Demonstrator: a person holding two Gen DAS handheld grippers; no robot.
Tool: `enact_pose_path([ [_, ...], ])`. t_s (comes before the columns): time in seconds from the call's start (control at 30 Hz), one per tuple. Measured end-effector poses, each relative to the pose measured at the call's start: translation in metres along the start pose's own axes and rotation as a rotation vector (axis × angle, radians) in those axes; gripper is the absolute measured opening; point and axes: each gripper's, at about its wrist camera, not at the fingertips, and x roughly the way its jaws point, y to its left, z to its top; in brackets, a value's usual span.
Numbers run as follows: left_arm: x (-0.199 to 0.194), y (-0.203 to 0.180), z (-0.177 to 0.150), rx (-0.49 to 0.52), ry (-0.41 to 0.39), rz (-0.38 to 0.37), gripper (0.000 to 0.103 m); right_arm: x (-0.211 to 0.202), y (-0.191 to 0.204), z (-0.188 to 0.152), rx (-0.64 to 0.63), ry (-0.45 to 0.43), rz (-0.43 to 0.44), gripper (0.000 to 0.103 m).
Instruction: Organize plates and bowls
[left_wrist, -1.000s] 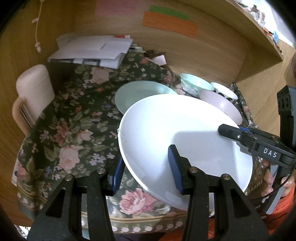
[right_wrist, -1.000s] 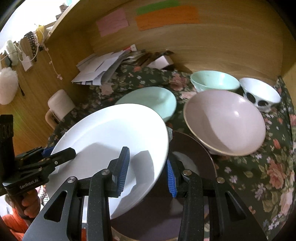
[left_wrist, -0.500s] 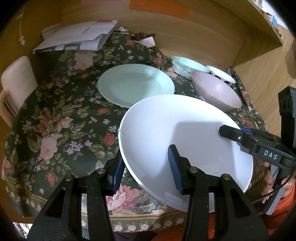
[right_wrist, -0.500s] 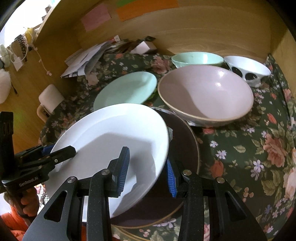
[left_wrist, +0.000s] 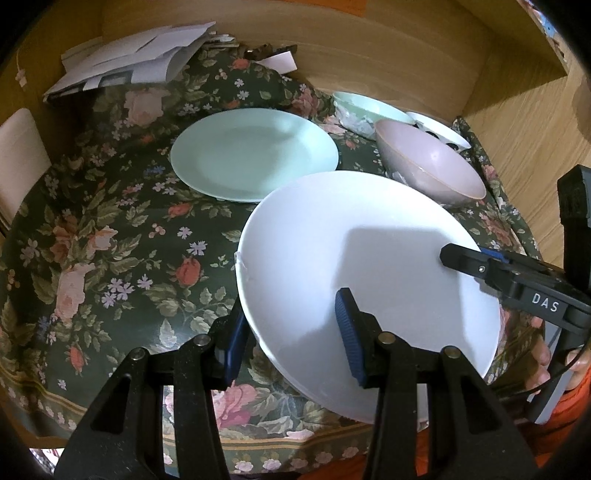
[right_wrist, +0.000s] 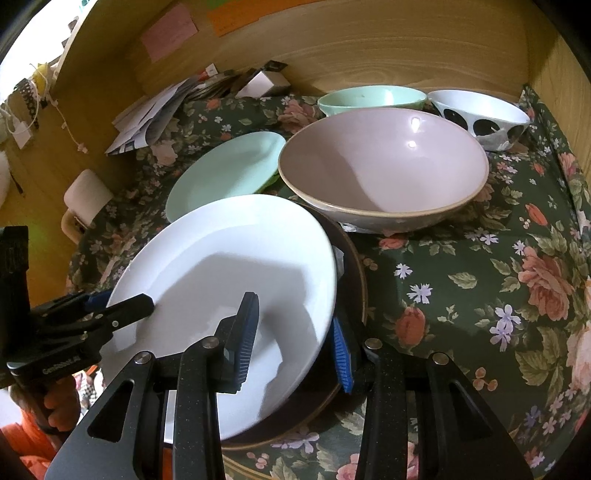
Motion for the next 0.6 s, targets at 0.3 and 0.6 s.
enact_pose_path([
  [0.3, 0.0043, 0.0015, 0.0013, -0.004, 0.005, -0.007, 0.046, -0.0022, -0.0013, 0.0015, 0.010, 0.021, 0.015, 0.036],
  [0.6, 0.0074, 0.0029, 0.0012, -0.005, 0.009, -0.014, 0.045, -0.0051, 0.0025, 0.0030, -0.014, 0.046, -0.018, 0.036],
])
